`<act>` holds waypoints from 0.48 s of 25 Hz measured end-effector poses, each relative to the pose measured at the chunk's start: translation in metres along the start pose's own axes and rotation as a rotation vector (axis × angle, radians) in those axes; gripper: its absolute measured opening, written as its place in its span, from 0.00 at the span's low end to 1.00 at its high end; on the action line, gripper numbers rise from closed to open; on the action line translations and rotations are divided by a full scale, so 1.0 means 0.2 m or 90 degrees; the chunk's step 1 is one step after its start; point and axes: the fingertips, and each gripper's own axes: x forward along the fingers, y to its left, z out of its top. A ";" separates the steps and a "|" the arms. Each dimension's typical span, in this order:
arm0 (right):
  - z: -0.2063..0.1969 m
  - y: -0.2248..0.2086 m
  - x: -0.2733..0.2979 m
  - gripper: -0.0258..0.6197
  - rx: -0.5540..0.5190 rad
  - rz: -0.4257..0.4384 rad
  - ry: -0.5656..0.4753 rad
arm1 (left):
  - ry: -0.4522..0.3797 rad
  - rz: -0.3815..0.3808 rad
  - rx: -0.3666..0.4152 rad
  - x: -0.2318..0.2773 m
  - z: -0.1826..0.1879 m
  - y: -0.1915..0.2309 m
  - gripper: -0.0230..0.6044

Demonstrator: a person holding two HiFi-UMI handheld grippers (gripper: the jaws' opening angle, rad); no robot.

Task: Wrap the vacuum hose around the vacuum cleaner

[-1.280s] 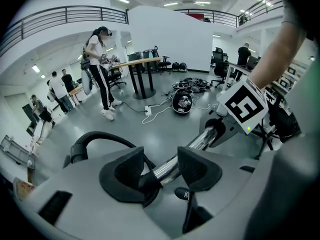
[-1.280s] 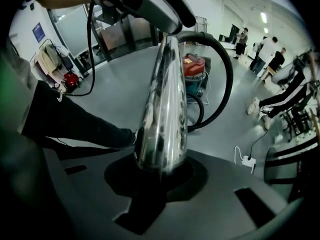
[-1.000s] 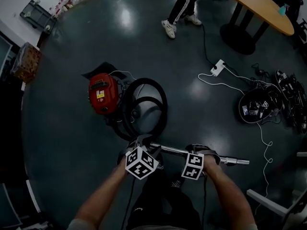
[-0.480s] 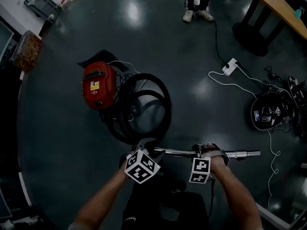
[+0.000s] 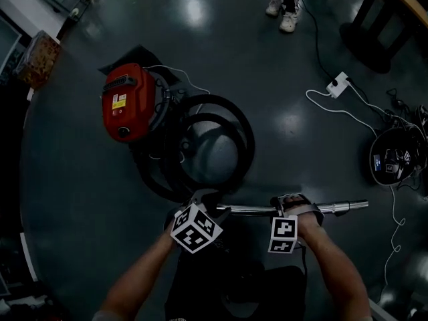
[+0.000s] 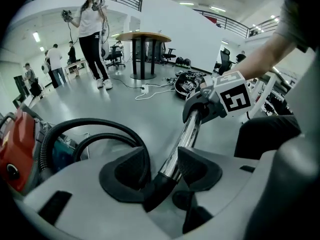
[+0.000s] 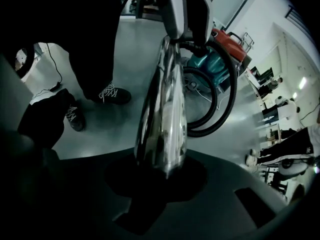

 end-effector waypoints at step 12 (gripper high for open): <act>-0.09 0.00 0.59 0.17 -0.037 -0.001 -0.014 | 0.012 0.011 0.007 0.48 -0.33 0.22 0.39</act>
